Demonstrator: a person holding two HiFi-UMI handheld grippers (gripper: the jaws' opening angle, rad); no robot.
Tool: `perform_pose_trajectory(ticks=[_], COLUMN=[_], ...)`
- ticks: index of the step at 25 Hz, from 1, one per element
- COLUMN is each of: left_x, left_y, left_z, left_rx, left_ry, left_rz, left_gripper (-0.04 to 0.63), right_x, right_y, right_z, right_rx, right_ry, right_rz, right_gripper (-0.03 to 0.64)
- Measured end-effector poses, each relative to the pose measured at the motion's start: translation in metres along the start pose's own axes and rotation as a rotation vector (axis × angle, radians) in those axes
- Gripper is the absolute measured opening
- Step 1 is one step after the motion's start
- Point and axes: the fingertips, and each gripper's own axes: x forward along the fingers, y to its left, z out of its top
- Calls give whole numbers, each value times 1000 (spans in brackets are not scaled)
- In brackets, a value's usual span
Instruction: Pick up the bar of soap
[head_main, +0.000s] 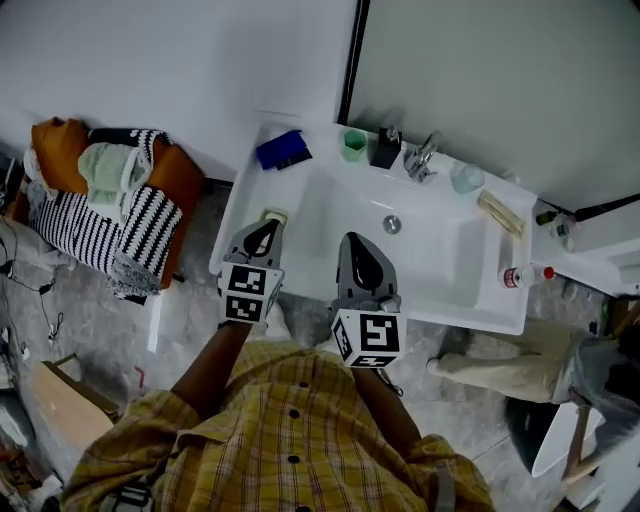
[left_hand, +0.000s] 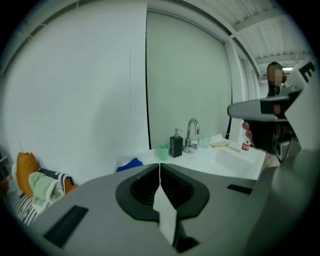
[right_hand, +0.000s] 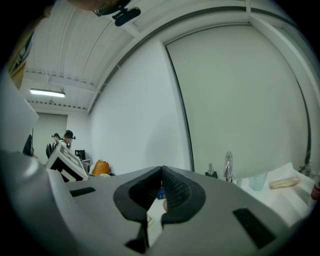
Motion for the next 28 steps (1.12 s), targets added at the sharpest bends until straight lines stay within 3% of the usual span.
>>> perform_pose_trajectory(ticks=[4,6,8,15,19,22,24,28], left_x=[24,37,53,102,125,129,131,137], left_y=[18,25,30,46,47,56,60,47], left_z=[-31,-53,-78,-162,-185,-189,-187,-198], left_rx=[32,28,16,-54,-106,-94,-73,-136], left_ry=[82,144,208,505,629,703,733,770], left_rz=[-43,-66,-83,-113,-131,-101,-82,-132], left_gripper=[27,97,123,178,178,179,179,184], right_x=[14,19,23,39,49,52,52,52], right_y=[-4,-7,-11,-18,-23,-27,-31,-39], right_z=[1,-2,-6,-9,-12,-11,-11,-13], right_rx=[-14,-11,-14,-20,-15,-5,3,15], right_ry=[7,14,25,48,56,58,60,65], right_rz=[-40,-63,-83,-137,-152,-159,-164,-171], right_gripper=[19,18,19,20,19,20,19,19])
